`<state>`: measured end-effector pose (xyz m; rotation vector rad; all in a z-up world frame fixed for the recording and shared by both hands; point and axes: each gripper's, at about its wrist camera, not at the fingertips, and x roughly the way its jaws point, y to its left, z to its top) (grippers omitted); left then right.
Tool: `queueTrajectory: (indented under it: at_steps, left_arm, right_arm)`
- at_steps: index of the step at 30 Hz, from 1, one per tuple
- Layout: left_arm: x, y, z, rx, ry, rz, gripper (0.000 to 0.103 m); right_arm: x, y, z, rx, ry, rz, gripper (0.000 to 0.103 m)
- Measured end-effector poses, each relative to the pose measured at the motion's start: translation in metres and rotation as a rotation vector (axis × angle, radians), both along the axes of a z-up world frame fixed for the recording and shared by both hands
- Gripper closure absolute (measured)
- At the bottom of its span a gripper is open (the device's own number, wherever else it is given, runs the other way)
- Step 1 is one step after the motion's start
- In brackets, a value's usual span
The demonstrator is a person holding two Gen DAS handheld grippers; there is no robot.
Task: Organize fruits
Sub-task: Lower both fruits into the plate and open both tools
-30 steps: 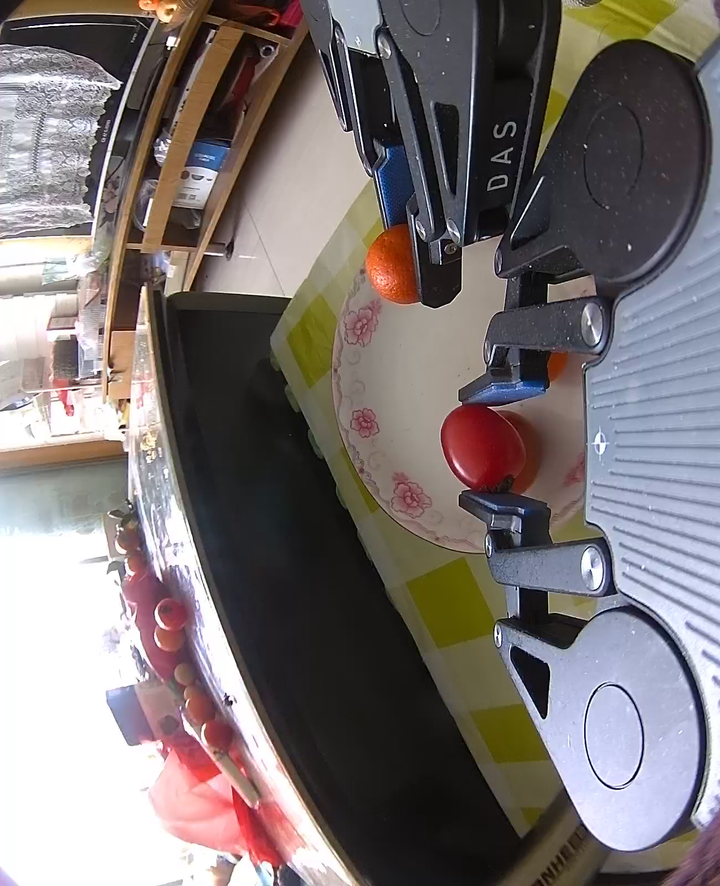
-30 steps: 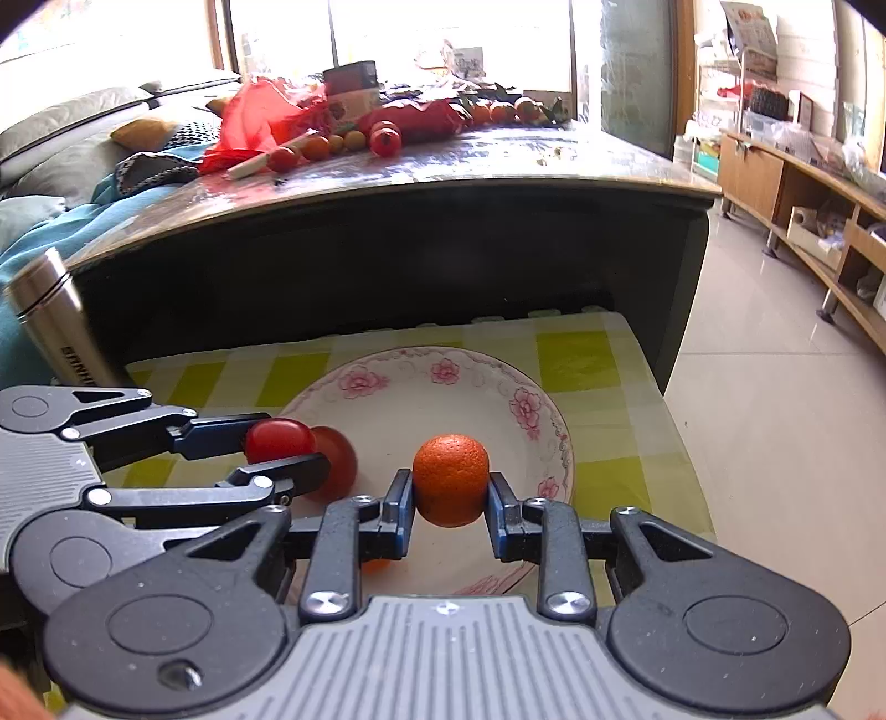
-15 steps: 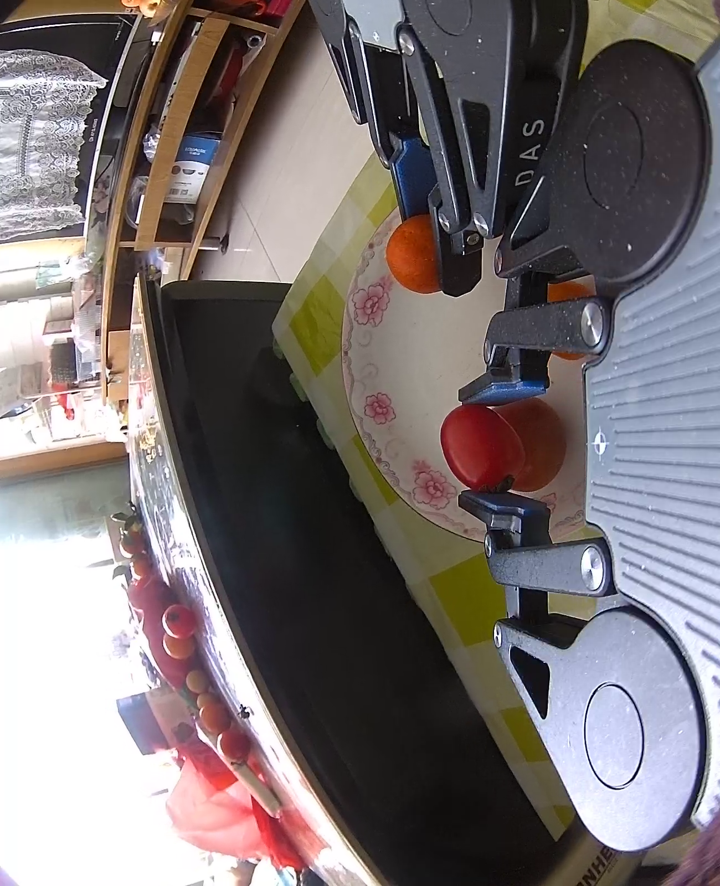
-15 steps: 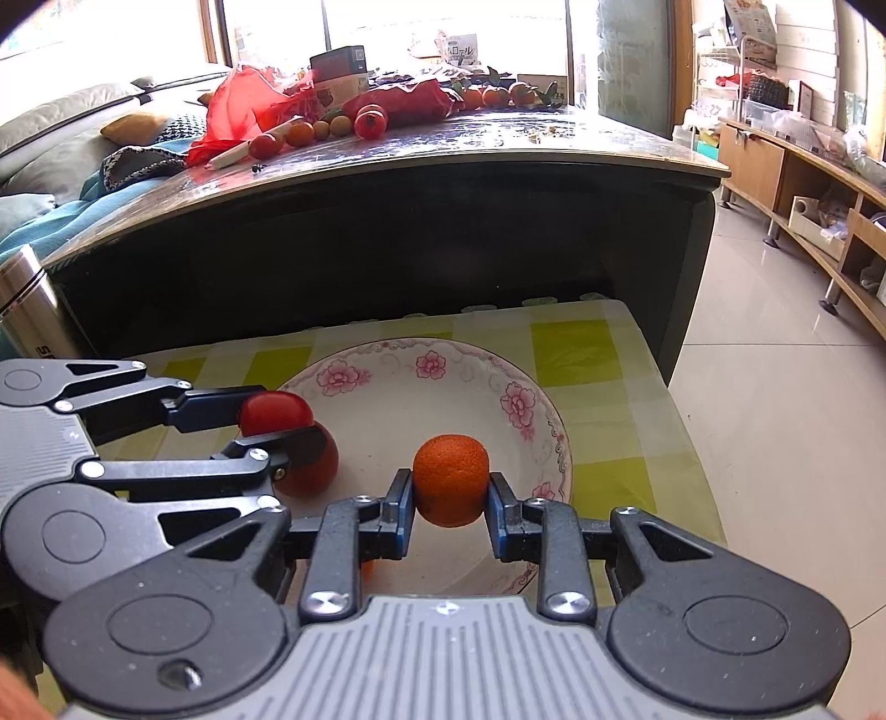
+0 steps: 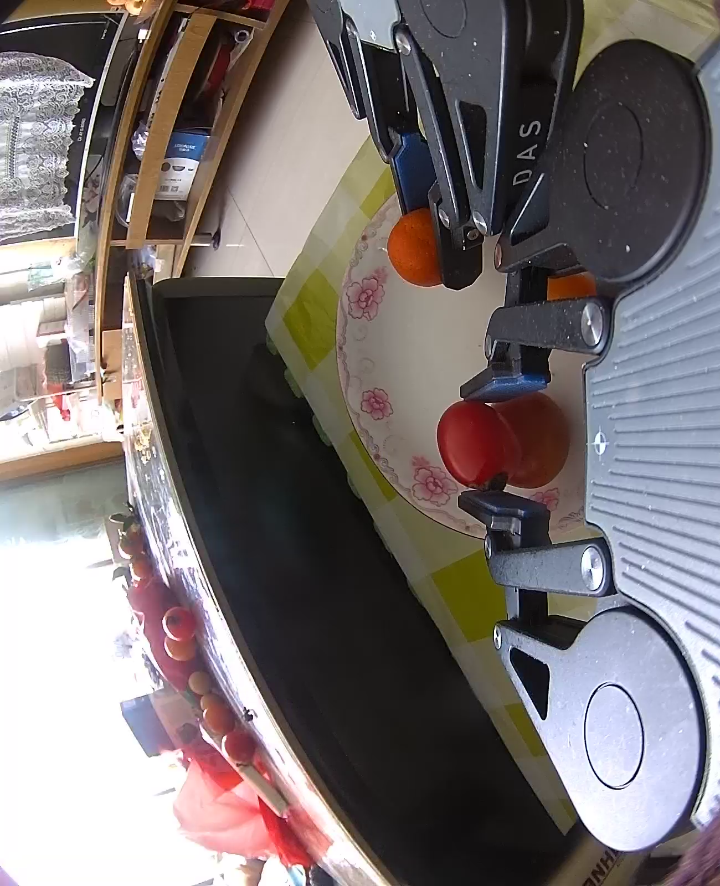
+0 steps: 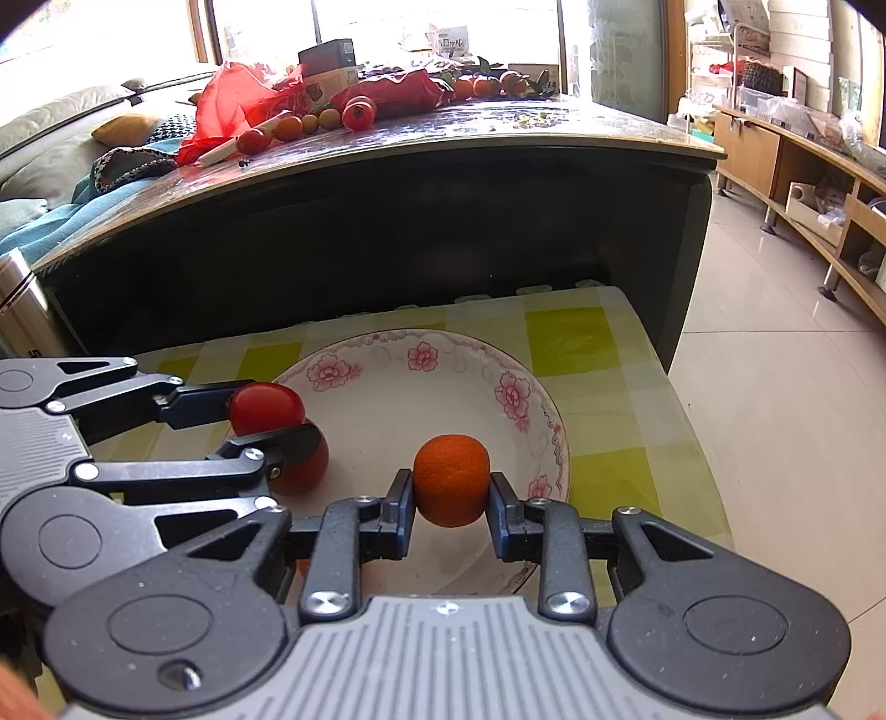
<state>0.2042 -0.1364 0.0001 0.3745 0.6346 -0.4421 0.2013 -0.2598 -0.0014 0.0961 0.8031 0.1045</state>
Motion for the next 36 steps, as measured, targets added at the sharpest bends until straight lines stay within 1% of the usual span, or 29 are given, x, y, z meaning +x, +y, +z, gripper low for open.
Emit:
queueTrajectory:
  at_steps: [11, 15, 19, 24, 30, 33, 36]
  left_arm:
    - [-0.001, 0.004, 0.005, -0.003, -0.014, 0.019, 0.053]
    - [-0.004, 0.005, 0.009, -0.006, -0.021, 0.02, 0.05]
    - [-0.009, 0.008, 0.013, -0.004, -0.026, 0.019, 0.049]
    - [-0.017, 0.016, 0.019, -0.02, -0.023, 0.024, 0.047]
    - [-0.034, 0.034, 0.026, -0.041, -0.01, 0.031, 0.044]
    - [-0.047, 0.047, 0.028, -0.04, -0.004, 0.033, 0.044]
    - [-0.059, 0.063, 0.027, -0.049, 0.023, 0.046, 0.044]
  right_arm:
    - [-0.002, 0.0, 0.003, 0.008, -0.018, -0.008, 0.068]
    - [-0.005, -0.002, 0.006, 0.013, -0.025, -0.014, 0.068]
    - [-0.009, 0.0, 0.009, 0.019, -0.031, -0.016, 0.067]
    - [-0.016, 0.004, 0.017, 0.031, -0.049, -0.011, 0.067]
    - [-0.033, 0.017, 0.027, 0.041, -0.066, 0.034, 0.066]
    - [-0.048, 0.027, 0.032, 0.036, -0.076, 0.078, 0.066]
    - [-0.062, 0.038, 0.033, 0.032, -0.07, 0.127, 0.066]
